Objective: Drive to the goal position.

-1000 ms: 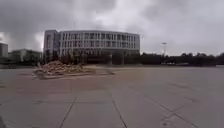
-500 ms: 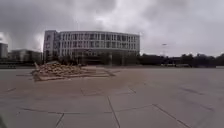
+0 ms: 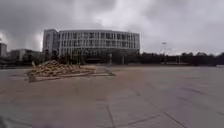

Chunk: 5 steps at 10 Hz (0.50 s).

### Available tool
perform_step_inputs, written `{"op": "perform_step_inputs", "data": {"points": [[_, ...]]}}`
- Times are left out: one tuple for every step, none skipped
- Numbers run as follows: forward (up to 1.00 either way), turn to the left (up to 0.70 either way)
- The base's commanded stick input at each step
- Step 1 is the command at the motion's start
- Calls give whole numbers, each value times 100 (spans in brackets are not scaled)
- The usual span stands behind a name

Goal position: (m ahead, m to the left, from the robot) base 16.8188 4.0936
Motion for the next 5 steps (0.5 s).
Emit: {"op": "perform_step_inputs", "data": {"points": [[67, -3], [67, -3], [67, -3], [67, -3], [67, -3]]}}
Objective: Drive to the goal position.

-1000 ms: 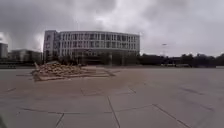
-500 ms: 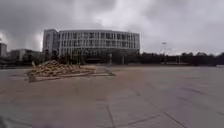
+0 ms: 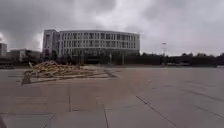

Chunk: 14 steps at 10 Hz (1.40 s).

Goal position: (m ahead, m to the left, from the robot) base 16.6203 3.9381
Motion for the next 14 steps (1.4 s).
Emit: {"op": "perform_step_inputs", "data": {"points": [[67, -3], [67, -3], [67, -3], [67, -3], [67, -3], [67, -3], [67, -3], [67, -3], [67, -3], [67, -3], [67, -3], [67, -3], [67, -3], [67, -3]]}}
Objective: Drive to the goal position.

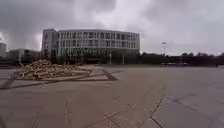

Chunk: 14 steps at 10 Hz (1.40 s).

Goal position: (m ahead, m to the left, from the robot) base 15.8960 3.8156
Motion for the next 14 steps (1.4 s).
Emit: {"op": "perform_step_inputs", "data": {"points": [[67, -3], [67, -3], [67, -3], [67, -3], [67, -3], [67, -3], [67, -3], [67, -3], [67, -3], [67, -3], [67, -3], [67, -3], [67, -3], [67, -3]]}}
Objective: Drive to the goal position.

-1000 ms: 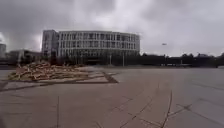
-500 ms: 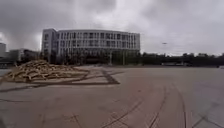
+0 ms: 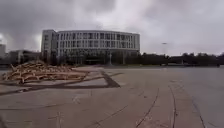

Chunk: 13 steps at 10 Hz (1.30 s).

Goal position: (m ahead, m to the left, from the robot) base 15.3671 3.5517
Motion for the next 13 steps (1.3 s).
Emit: {"op": "perform_step_inputs", "data": {"points": [[67, -3], [67, -3], [67, -3], [67, -3], [67, -3], [67, -2], [67, -3], [67, -3], [67, -3], [67, -3], [67, -3], [67, -3], [67, -3]]}}
